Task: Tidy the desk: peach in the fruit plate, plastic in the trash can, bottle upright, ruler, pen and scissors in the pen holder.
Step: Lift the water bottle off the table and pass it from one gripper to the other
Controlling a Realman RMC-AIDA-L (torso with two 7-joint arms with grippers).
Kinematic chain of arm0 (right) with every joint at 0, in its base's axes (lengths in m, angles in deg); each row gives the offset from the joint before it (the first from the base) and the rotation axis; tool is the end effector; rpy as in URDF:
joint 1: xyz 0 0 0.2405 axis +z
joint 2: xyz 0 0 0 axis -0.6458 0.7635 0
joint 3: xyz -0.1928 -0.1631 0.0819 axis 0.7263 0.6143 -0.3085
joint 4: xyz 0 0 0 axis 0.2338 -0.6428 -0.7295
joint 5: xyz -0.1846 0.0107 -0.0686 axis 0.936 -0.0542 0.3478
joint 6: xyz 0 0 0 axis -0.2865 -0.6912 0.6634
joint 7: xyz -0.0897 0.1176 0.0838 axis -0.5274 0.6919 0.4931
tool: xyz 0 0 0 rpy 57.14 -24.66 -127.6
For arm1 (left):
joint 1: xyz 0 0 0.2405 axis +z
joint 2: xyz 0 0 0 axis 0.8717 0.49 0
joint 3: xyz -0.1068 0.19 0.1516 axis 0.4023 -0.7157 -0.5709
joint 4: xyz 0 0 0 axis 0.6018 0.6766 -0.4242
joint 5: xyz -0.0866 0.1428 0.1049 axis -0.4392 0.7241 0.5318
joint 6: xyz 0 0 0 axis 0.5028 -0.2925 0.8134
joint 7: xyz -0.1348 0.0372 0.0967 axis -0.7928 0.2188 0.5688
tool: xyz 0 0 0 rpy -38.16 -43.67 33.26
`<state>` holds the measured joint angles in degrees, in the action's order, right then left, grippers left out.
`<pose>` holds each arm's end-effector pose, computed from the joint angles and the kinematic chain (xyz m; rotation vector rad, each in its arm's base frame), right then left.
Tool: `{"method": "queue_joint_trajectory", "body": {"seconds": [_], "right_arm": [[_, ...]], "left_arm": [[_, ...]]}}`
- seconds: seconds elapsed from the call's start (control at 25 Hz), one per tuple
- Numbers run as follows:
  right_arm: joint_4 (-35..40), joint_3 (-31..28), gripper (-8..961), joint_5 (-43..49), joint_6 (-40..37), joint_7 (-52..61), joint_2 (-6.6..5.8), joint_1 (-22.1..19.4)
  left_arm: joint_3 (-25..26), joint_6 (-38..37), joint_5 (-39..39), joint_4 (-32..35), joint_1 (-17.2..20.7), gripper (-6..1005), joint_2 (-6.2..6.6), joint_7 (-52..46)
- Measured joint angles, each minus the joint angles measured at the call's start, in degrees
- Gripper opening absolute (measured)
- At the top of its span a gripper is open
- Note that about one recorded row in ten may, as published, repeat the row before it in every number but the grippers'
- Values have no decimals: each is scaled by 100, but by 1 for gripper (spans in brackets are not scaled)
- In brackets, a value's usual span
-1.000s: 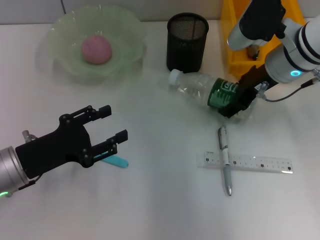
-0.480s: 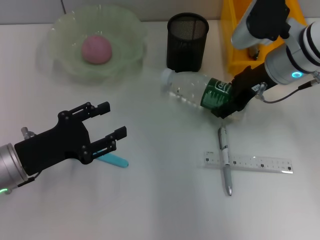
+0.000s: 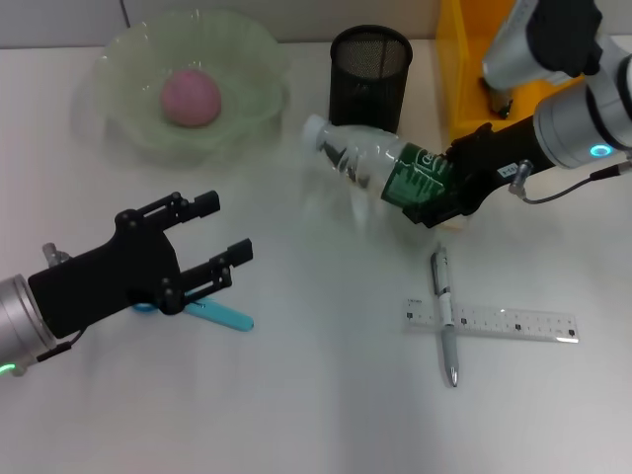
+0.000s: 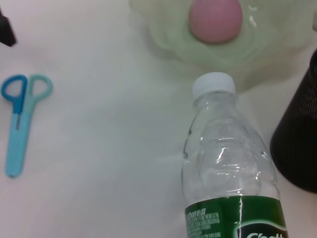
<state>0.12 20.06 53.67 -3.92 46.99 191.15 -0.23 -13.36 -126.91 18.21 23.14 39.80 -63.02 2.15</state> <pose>0.2030 0.3960 -0.0498 -2.7527 0.5219 -0.2043 -0.2808 0.2774 -0.0437 -2.4965 -0.3638 -0.9426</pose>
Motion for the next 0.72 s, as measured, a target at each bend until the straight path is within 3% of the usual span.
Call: {"method": "queue_joint_trajectory", "body": {"seconds": [0.32, 0.72], "right_arm": [[166, -484, 766, -1233, -13, -784, -4, -531], [-336, -759, 767, -3140, -123, -2214, -3, -1097]], "left_arm": [[35, -35, -265, -67, -82, 691, -25, -158], [36, -288, -710, -135, -155, 690, -28, -845]]}}
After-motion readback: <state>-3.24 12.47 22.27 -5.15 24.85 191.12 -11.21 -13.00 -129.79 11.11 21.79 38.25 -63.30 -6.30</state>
